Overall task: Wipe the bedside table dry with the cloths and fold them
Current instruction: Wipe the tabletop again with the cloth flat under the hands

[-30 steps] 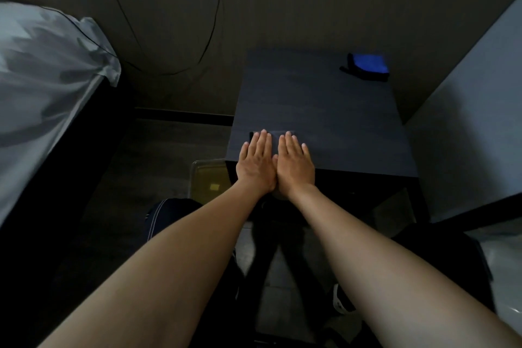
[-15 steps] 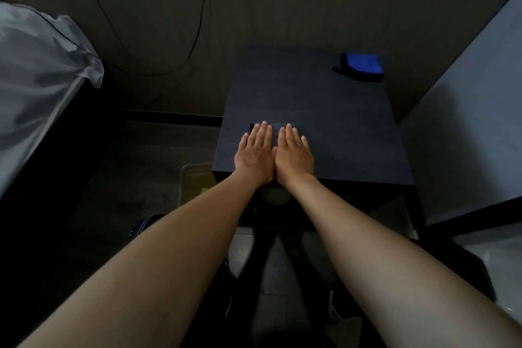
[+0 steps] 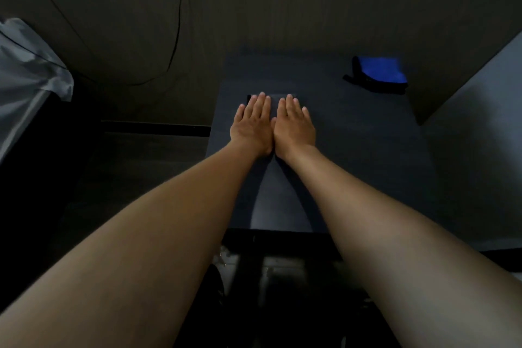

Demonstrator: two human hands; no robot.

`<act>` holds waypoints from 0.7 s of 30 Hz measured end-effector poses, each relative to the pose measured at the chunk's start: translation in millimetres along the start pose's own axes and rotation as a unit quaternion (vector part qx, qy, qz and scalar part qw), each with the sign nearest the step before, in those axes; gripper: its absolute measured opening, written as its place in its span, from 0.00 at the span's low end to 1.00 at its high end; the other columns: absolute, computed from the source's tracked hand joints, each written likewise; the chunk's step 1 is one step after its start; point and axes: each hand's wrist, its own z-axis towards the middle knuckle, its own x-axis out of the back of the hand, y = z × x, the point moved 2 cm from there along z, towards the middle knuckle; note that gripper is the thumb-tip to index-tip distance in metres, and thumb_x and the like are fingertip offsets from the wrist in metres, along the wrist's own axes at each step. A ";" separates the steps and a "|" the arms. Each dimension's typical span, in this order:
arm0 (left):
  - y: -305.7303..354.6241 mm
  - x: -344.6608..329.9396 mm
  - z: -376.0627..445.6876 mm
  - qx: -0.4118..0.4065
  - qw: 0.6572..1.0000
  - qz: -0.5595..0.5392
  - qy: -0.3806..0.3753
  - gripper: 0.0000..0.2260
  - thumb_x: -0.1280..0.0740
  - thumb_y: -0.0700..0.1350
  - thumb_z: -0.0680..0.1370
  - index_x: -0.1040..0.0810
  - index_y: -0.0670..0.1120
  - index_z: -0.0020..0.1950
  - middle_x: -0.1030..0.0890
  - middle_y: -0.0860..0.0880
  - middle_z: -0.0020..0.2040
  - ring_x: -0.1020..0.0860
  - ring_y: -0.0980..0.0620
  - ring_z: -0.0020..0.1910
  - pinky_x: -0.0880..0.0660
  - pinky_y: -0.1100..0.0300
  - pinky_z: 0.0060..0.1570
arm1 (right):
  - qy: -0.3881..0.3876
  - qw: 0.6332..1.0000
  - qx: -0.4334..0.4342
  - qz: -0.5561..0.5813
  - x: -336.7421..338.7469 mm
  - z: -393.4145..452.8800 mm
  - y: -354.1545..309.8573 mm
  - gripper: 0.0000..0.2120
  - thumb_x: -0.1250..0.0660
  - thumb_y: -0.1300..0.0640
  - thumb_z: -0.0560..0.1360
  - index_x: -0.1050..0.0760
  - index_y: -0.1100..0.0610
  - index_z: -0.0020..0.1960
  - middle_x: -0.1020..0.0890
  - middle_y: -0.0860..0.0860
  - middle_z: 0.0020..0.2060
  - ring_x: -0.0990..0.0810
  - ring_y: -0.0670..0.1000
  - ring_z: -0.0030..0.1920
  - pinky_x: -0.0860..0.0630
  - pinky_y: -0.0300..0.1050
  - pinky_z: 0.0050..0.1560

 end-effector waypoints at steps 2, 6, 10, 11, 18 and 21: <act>-4.0 3.8 23.8 0.001 1.000 0.000 0.003 0.28 0.55 0.52 0.85 0.62 0.44 0.81 0.62 0.48 0.81 0.63 0.50 0.79 0.62 0.51 0.77 | -0.001 1.000 0.001 0.011 3.4 24.1 0.6 0.27 0.55 0.53 0.85 0.59 0.61 0.80 0.57 0.57 0.80 0.58 0.53 0.80 0.58 0.50 0.79; -8.1 11.4 68.7 0.004 1.000 0.002 0.007 0.28 0.55 0.52 0.85 0.61 0.43 0.81 0.62 0.47 0.81 0.62 0.50 0.79 0.61 0.51 0.77 | -0.011 1.000 0.006 0.026 11.1 71.0 5.9 0.27 0.56 0.52 0.85 0.58 0.61 0.80 0.57 0.56 0.80 0.58 0.52 0.80 0.58 0.50 0.79; -6.0 20.0 109.6 0.004 1.000 0.001 0.010 0.27 0.57 0.52 0.85 0.61 0.43 0.81 0.61 0.47 0.81 0.62 0.50 0.79 0.61 0.51 0.77 | -0.003 0.999 0.008 0.036 17.0 111.5 16.2 0.27 0.55 0.51 0.86 0.57 0.61 0.81 0.55 0.56 0.81 0.57 0.53 0.80 0.58 0.49 0.79; -4.1 21.8 117.9 0.005 1.000 -0.002 0.010 0.27 0.57 0.52 0.85 0.61 0.43 0.81 0.61 0.47 0.81 0.62 0.50 0.80 0.61 0.51 0.77 | -0.004 0.999 0.009 0.036 18.4 120.1 20.1 0.27 0.55 0.51 0.86 0.57 0.60 0.81 0.56 0.56 0.81 0.57 0.52 0.80 0.59 0.49 0.79; 21.4 28.0 156.7 0.000 1.000 -0.006 0.016 0.27 0.58 0.52 0.85 0.60 0.43 0.81 0.60 0.47 0.81 0.61 0.49 0.80 0.63 0.50 0.77 | 0.002 1.000 0.011 0.028 25.9 155.5 54.6 0.27 0.56 0.51 0.85 0.57 0.60 0.81 0.55 0.56 0.81 0.56 0.52 0.80 0.58 0.49 0.79; 33.3 29.8 165.5 -0.007 1.000 -0.012 0.013 0.27 0.58 0.53 0.85 0.60 0.43 0.81 0.60 0.47 0.81 0.61 0.49 0.80 0.63 0.50 0.77 | 0.005 1.000 0.006 0.029 28.3 159.9 68.0 0.27 0.55 0.52 0.85 0.56 0.60 0.81 0.55 0.56 0.81 0.56 0.52 0.80 0.58 0.49 0.79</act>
